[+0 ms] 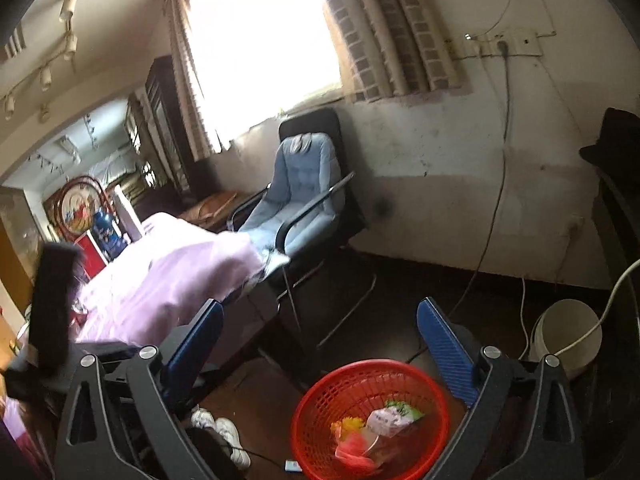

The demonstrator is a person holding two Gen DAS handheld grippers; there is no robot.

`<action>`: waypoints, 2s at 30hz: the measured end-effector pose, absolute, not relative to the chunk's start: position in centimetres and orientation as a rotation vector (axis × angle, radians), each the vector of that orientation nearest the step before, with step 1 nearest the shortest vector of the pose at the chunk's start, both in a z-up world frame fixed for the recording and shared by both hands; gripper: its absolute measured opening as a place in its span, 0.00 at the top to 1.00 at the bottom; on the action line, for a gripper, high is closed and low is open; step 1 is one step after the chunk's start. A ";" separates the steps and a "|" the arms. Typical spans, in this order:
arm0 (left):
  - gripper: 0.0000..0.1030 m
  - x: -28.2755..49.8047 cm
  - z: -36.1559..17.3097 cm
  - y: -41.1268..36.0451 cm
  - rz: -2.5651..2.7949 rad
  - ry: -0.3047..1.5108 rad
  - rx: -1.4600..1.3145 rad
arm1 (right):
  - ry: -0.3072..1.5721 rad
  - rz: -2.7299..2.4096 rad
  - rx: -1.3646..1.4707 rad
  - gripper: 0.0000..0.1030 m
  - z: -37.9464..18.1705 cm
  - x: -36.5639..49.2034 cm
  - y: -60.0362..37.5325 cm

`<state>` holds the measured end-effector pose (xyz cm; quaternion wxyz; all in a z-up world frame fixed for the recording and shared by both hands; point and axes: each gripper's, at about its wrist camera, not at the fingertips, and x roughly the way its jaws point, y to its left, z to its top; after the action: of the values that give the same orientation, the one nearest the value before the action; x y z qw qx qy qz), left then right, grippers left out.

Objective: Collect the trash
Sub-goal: 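Move both open tools back over the table trash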

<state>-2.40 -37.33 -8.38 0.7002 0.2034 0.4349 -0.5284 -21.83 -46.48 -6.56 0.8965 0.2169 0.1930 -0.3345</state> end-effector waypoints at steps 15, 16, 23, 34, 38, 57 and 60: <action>0.11 5.8 -2.5 -21.8 -0.770 0.779 0.235 | 0.475 -0.424 0.372 0.06 -5.4 -16.1 -40.0; 0.11 6.4 -2.4 -20.7 -0.746 0.778 0.217 | 0.485 -0.418 0.359 0.06 -5.2 -15.8 -39.6; 0.10 9.7 -1.8 -12.5 -0.571 0.766 0.153 | 0.532 -0.320 0.236 0.06 -3.7 -12.2 -35.2; 0.09 14.9 -1.6 -1.2 -0.327 0.777 0.078 | 0.606 -0.179 0.115 0.06 -3.2 -6.7 -29.4; 0.09 16.1 -1.6 0.6 -0.278 0.774 0.091 | 0.627 -0.148 0.075 0.06 -3.3 -5.0 -27.5; 0.08 22.5 -8.2 -1.0 -0.388 1.004 0.279 | 0.707 -0.057 0.033 0.06 -3.7 2.1 -22.6; 0.07 23.1 -8.7 -0.4 -0.375 1.035 0.253 | 0.717 -0.014 0.041 0.06 -3.6 3.8 -21.4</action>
<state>23.08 -0.41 -8.67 0.8448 0.1200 0.4903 -0.1775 3.78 -21.39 -3.60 0.9362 0.0199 0.3508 -0.0066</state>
